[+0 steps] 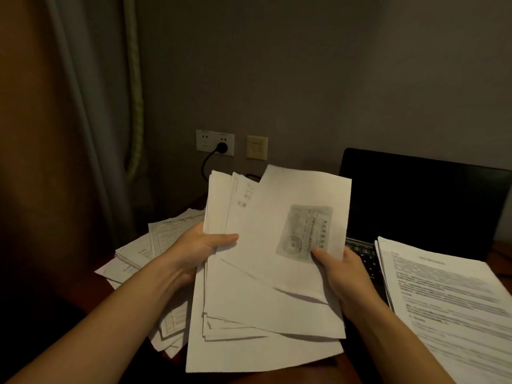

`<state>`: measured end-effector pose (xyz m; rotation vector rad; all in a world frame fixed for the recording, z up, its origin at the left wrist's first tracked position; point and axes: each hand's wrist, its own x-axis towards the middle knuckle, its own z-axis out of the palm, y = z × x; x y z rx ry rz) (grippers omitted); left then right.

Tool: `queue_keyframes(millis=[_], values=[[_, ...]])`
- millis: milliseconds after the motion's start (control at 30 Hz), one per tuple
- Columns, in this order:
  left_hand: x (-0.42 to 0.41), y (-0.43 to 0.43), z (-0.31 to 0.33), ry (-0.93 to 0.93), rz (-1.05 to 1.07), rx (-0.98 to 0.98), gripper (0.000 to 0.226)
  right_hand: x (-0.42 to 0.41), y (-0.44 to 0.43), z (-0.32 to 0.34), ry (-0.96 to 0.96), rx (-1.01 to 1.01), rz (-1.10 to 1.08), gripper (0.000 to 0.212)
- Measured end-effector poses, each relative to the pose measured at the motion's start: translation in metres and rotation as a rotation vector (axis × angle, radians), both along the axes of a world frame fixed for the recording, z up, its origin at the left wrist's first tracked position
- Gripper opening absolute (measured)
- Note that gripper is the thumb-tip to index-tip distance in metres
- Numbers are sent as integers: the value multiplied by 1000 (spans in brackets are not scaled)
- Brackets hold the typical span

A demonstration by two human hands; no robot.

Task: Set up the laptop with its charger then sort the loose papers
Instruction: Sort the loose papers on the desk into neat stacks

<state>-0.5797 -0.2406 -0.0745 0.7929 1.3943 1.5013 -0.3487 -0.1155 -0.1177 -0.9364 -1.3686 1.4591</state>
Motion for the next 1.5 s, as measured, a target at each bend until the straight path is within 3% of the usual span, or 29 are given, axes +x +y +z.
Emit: queue_keyframes(millis=[133, 333, 600, 767, 900, 1033, 1100, 1167, 1267, 1500], values=[[-4, -5, 5, -31, -89, -19, 38, 3, -2, 8, 11, -6, -8, 30], [-18, -10, 6, -351, -98, 92, 45, 6, 0, 12, -19, -48, -60, 24], [-55, -19, 14, -378, 116, 145, 56, 13, 9, 12, -59, -78, -175, 23], [-40, -9, 8, -446, 119, 174, 53, 10, 7, 14, 62, -204, -67, 31], [-24, 0, 5, -325, 67, 119, 46, 16, -4, 25, 106, -322, 116, 20], [-5, 10, 1, 198, 148, -1, 28, 19, -8, 29, 165, -397, 314, 52], [-3, 14, -5, 363, 191, -49, 28, 17, -11, 29, 53, -330, 376, 40], [-2, 18, -9, 403, 176, -66, 25, 14, -15, 29, -120, -210, 393, 26], [-7, 21, -11, 361, 204, -72, 23, 14, -16, 28, -298, -122, 373, 30], [-11, 19, -15, 377, 185, -148, 44, 10, -20, 26, -361, -70, 325, 33]])
